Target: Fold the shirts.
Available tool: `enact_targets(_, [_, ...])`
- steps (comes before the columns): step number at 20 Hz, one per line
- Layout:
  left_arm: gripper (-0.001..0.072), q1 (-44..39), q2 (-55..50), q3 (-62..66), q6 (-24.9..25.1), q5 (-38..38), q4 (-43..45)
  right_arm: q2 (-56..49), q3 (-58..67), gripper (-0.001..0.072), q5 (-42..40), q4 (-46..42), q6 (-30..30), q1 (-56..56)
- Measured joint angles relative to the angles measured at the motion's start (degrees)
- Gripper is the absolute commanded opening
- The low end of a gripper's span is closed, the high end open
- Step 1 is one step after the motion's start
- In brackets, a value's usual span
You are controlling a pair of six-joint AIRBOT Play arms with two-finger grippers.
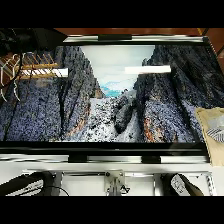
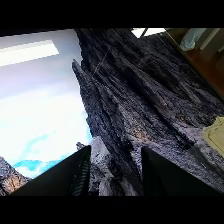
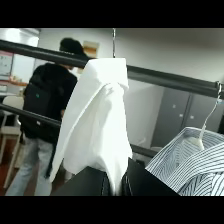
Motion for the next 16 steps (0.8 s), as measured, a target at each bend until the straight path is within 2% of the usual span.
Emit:
enact_targets(9, [0.0401, -0.09, 0.00, 0.00, 0.00, -0.28, 0.00, -1.66, 0.79, 0.0066, -0.17, 0.02, 0.13, -2.75])
enact_targets(16, [0.0401, -0.09, 0.00, 0.00, 0.00, -0.35, 0.00, -3.15, 0.81, 0.0073, 1.31, 2.58, -0.09, -9.09])
